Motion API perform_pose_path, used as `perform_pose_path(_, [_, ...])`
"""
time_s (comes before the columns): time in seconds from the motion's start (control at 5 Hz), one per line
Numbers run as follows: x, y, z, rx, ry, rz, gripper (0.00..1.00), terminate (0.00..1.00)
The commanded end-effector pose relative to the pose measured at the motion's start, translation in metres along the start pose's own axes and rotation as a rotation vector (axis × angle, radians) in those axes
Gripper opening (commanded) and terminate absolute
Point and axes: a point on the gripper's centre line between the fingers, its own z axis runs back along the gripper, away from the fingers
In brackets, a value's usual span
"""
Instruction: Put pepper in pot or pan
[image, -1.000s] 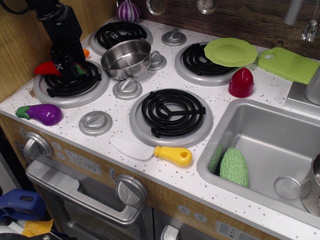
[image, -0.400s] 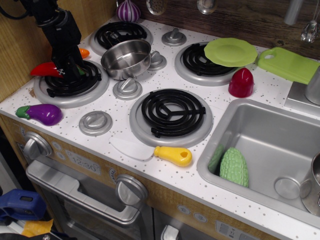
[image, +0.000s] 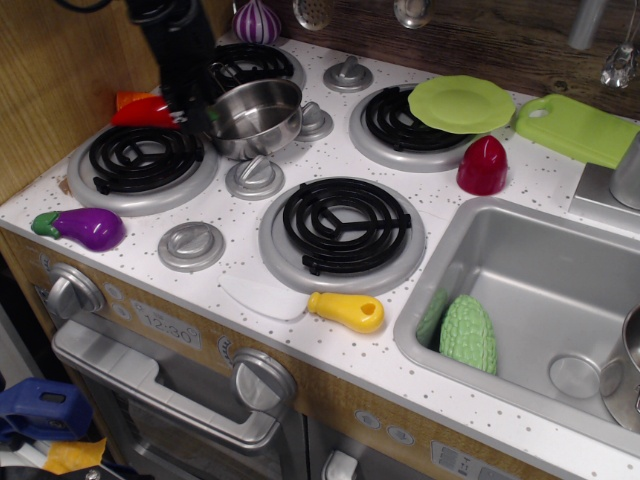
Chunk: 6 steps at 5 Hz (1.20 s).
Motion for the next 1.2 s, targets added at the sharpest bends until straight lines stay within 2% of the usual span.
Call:
perform_pose_path(0.0, [0.038,0.03,0.03,0.177,-0.011,-0.034,0.0,0.0])
perform_pose_path(0.2, [0.053,0.031,0.025,0.214,-0.015,-0.036,0.0,0.0])
perform_pose_path(0.4, [0.057,0.025,0.021,0.219,-0.046,-0.013,1.0,0.0])
perform_pose_path(0.8, [0.057,0.025,0.021,0.219,-0.046,-0.013,1.0,0.0])
perform_pose_path(1.0, [0.057,0.025,0.021,0.219,-0.046,-0.013,1.0,1.0])
